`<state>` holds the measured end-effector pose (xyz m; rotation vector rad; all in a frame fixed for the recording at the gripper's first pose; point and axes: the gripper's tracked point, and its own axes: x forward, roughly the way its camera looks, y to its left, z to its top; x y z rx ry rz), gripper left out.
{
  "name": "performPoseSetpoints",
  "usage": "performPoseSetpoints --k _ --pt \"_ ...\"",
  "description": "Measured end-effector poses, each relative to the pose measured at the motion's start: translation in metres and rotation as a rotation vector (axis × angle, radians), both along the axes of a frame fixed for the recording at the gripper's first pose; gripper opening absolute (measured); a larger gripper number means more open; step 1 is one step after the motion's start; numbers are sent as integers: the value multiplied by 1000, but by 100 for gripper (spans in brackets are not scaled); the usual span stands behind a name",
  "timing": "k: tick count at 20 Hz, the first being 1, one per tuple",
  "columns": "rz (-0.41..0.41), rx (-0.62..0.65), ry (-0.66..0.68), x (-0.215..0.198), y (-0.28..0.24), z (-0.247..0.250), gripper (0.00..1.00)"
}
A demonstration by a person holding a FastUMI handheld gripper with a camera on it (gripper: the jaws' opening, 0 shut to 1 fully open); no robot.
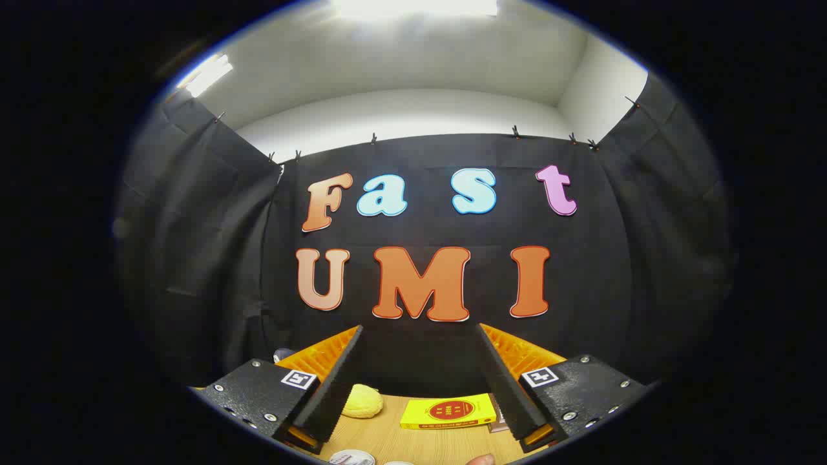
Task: Open the storage box then place both shoes into the box .Put the left shoe in first, then the right shoe, with the right side of both shoes facing outward in a uniform manner.
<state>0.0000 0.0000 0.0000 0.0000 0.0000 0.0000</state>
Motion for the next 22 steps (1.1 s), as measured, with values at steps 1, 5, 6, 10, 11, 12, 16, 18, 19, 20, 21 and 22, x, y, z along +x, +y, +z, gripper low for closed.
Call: performPoseSetpoints --k 1,5,6,10,11,12,16,18,19,20,21,22 --pt "2 2 1 1 1 1 99" --pt "-3 14 -8 3 1 9 99" --pt "-6 17 -16 4 1 12 99" --pt "-9 30 -25 5 2 18 99" --pt "-9 29 -27 5 2 19 99" --pt "-12 28 -27 6 1 19 99" --pt "-14 27 -27 5 2 19 99" --pt "-15 26 -22 5 2 18 99" --pt "-15 24 -18 4 3 17 99" --pt "-14 22 -13 4 3 15 99" --pt "-13 17 -11 4 3 14 99" --pt "-14 12 -8 4 4 13 99"
